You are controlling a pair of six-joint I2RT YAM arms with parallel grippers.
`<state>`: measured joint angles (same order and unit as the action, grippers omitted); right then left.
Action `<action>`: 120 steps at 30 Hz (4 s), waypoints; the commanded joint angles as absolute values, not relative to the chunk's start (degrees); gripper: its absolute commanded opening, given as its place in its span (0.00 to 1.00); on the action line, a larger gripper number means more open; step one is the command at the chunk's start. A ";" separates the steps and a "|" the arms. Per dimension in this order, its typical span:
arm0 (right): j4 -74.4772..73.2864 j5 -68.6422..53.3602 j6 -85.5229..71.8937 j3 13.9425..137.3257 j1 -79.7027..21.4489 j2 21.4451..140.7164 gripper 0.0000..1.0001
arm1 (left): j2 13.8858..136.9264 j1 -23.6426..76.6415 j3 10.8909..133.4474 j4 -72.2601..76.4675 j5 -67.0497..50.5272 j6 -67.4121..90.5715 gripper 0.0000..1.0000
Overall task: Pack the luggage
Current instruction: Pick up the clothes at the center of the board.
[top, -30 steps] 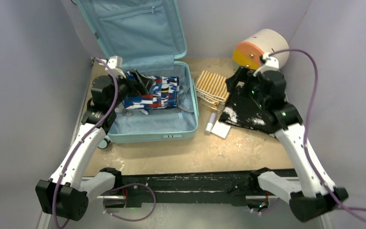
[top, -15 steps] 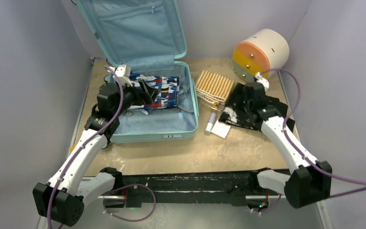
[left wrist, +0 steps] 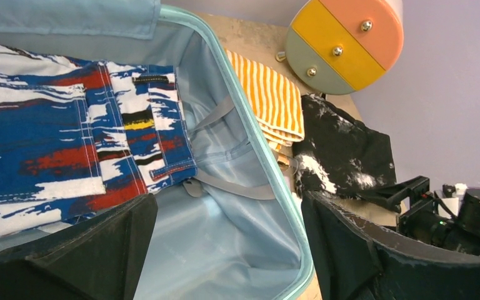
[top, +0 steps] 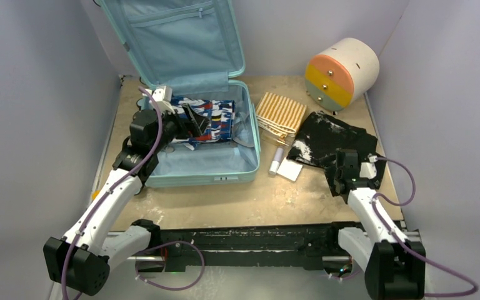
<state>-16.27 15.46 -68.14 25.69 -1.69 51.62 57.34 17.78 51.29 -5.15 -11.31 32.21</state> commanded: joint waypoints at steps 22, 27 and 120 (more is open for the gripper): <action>-2.09 15.38 -84.58 25.73 3.74 77.96 0.70 | 55.97 18.90 50.72 -4.44 -7.13 32.95 0.89; -0.38 14.11 -82.66 24.20 4.56 81.11 0.44 | 55.71 19.06 50.36 -4.52 -6.22 33.18 0.88; -15.03 -5.82 -50.97 56.20 1.20 33.71 0.00 | 71.65 52.79 74.71 -22.05 18.96 60.25 0.96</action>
<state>-28.40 0.01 -54.15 47.09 2.35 30.50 76.99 53.63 74.78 -19.51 9.45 66.76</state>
